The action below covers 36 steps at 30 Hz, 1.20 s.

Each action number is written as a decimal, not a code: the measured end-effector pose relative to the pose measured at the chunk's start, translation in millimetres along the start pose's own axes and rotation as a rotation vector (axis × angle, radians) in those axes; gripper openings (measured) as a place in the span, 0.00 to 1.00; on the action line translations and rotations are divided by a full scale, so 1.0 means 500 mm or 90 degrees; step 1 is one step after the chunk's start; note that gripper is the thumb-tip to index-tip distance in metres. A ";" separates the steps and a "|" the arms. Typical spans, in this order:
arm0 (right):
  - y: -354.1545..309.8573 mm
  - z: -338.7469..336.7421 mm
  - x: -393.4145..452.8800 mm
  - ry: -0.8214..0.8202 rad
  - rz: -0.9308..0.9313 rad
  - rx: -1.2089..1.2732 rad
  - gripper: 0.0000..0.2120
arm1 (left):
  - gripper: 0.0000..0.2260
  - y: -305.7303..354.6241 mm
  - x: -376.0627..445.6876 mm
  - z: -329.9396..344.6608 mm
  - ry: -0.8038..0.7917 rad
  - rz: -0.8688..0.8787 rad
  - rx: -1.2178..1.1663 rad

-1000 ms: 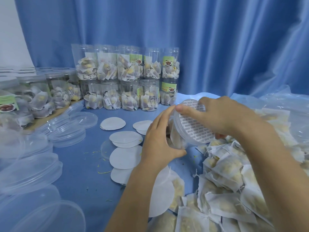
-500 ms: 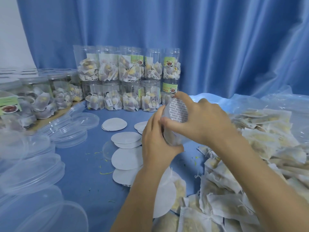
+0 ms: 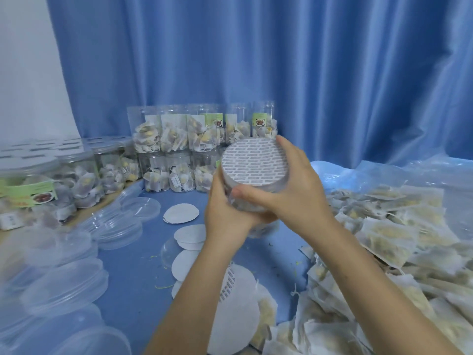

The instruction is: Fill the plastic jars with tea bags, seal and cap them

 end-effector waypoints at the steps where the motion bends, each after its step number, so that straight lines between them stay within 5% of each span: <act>1: -0.003 -0.003 -0.002 0.032 -0.011 0.007 0.50 | 0.39 0.013 0.001 0.003 -0.014 -0.009 -0.014; 5: -0.032 -0.015 -0.011 0.060 -0.132 -0.045 0.46 | 0.21 0.050 0.020 -0.007 -0.017 0.021 -0.039; 9: -0.048 -0.021 -0.022 0.079 -0.098 0.108 0.52 | 0.36 0.107 0.023 -0.061 -0.089 0.093 0.072; 14: -0.109 0.069 -0.062 0.026 -0.132 0.195 0.40 | 0.47 0.135 -0.001 -0.220 -0.112 0.079 0.190; 25: -0.344 0.358 -0.057 -0.206 -0.152 0.345 0.51 | 0.47 0.127 -0.064 -0.595 0.109 0.046 0.208; 31: -0.421 0.515 -0.053 -0.288 -0.147 0.333 0.35 | 0.40 0.103 -0.067 -0.752 0.176 0.033 0.235; 36: -0.457 0.626 -0.052 -0.325 -0.139 0.277 0.33 | 0.42 0.060 -0.063 -0.846 0.190 -0.041 0.224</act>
Point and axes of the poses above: each hand's wrist, its own x-axis towards the middle knuckle, its own z-axis out of the palm, y = z × x, the point moved 4 cm from there along x, towards the middle knuckle, and after that the axes turned 2 degrees about -x, right-handed, at the moved point
